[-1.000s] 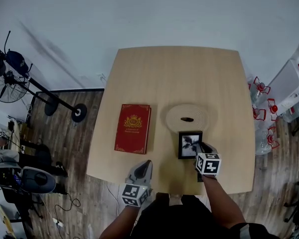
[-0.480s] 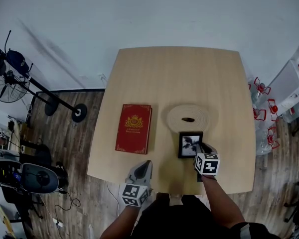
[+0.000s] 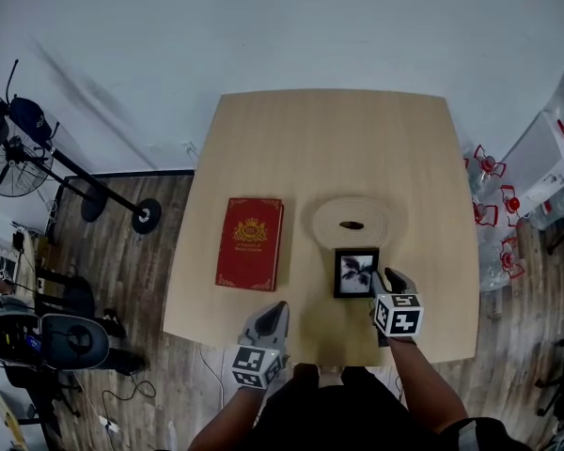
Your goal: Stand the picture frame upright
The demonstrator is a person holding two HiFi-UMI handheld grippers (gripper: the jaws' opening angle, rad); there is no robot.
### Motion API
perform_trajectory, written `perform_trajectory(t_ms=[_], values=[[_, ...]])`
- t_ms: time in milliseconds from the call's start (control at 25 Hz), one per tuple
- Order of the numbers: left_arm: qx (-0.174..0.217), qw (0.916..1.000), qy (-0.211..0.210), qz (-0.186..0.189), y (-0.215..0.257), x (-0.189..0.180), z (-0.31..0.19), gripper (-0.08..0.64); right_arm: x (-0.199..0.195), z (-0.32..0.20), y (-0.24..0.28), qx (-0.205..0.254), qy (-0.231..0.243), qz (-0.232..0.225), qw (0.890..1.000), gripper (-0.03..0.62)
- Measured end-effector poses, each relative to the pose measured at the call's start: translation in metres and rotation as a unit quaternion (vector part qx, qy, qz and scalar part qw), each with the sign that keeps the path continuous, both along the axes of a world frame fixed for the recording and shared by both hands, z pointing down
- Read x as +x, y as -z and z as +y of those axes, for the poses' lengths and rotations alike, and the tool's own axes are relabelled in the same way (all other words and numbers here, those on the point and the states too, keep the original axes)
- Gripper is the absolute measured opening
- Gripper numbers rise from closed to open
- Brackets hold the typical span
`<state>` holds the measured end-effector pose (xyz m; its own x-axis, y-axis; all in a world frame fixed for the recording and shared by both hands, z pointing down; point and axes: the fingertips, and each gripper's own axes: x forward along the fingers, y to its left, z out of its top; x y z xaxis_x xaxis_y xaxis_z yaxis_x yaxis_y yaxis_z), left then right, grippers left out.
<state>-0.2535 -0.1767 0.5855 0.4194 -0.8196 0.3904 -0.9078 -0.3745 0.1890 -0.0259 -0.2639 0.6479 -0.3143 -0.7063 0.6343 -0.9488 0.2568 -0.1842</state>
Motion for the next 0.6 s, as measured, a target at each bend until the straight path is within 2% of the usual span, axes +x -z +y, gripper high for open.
perform_trajectory(t_ms=[440, 600], values=[[0.009, 0.9996, -0.024, -0.008, 0.008, 0.007, -0.008, 0.0, -0.003, 0.004, 0.074, 0.093, 0.032, 0.027, 0.995, 0.093], [0.015, 0.9992, -0.035, -0.007, 0.013, 0.017, -0.011, 0.0, 0.001, 0.013, 0.091, 0.112, 0.036, 0.029, 0.993, 0.069]])
